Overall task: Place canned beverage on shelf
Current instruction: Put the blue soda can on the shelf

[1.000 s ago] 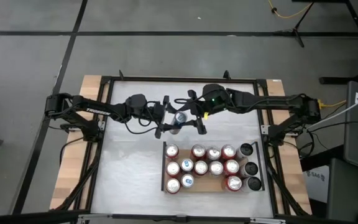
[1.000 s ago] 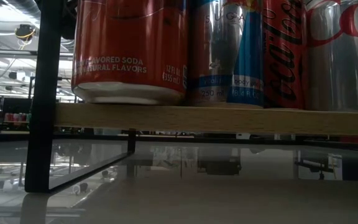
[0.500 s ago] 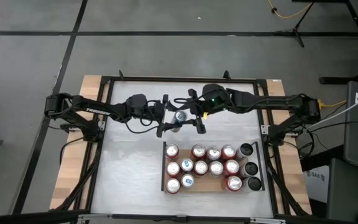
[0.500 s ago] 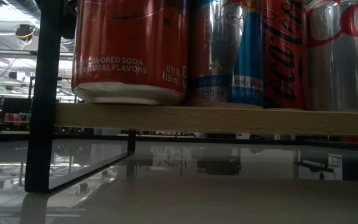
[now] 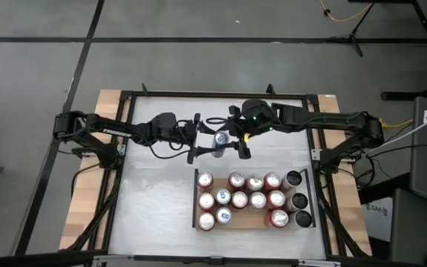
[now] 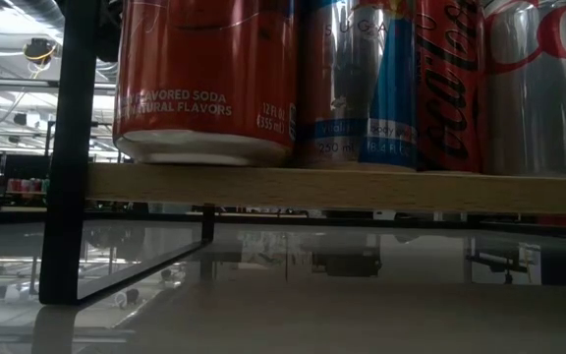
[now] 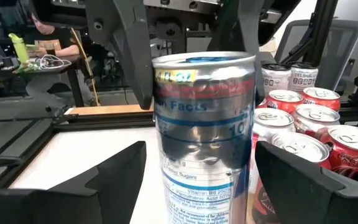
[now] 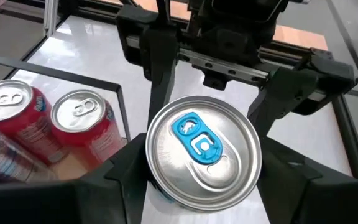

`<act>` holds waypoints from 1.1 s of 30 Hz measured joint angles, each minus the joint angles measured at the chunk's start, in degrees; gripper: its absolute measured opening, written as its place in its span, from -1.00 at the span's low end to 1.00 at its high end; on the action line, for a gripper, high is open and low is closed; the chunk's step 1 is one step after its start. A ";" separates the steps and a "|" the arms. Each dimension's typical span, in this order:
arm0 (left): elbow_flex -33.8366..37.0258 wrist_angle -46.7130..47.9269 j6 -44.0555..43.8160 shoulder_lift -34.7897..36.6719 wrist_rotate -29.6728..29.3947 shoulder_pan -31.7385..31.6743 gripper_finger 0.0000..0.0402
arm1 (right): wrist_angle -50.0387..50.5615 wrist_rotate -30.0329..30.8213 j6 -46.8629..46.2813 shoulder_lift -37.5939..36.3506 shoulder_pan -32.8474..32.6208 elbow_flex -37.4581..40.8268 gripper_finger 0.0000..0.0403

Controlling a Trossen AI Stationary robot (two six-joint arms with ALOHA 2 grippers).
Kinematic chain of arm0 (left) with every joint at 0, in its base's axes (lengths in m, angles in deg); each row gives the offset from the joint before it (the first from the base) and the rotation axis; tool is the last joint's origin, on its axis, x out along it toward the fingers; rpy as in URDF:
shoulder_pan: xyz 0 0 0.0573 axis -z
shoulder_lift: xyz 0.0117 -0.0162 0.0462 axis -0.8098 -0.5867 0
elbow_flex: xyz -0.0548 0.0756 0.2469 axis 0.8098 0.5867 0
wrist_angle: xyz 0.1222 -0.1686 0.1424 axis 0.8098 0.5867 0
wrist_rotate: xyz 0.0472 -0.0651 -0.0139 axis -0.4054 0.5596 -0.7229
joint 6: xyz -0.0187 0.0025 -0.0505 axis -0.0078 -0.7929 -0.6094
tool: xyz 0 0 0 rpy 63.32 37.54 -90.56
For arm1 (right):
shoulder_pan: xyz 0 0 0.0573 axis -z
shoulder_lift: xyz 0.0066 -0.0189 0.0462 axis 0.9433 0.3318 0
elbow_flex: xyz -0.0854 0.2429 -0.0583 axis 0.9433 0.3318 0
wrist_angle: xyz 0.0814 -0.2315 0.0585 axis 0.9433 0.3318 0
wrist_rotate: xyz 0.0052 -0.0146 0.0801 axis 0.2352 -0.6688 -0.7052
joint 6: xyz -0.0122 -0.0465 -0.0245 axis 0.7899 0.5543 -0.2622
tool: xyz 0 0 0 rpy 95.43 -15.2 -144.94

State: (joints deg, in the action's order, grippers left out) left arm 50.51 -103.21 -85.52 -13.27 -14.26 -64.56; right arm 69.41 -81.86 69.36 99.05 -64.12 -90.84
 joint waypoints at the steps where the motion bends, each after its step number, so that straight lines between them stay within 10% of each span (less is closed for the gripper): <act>1: 0.00 -0.03 0.00 0.00 0.05 0.00 0.47 | 0.56 0.00 -0.03 0.00 -0.09 -0.25 0.11; 20: 0.11 4.02 -11.08 5.69 -1.40 -3.07 0.47 | 4.11 0.60 -6.86 0.00 -0.93 0.45 0.12; 33: 0.11 14.48 -15.38 6.54 -5.81 -8.04 0.47 | 0.63 12.08 -15.74 1.62 -9.05 1.83 0.13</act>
State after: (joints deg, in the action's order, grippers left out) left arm 50.62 -88.74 -100.90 -6.74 -20.07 -72.60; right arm 70.03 -69.77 53.61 100.67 -73.17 -89.02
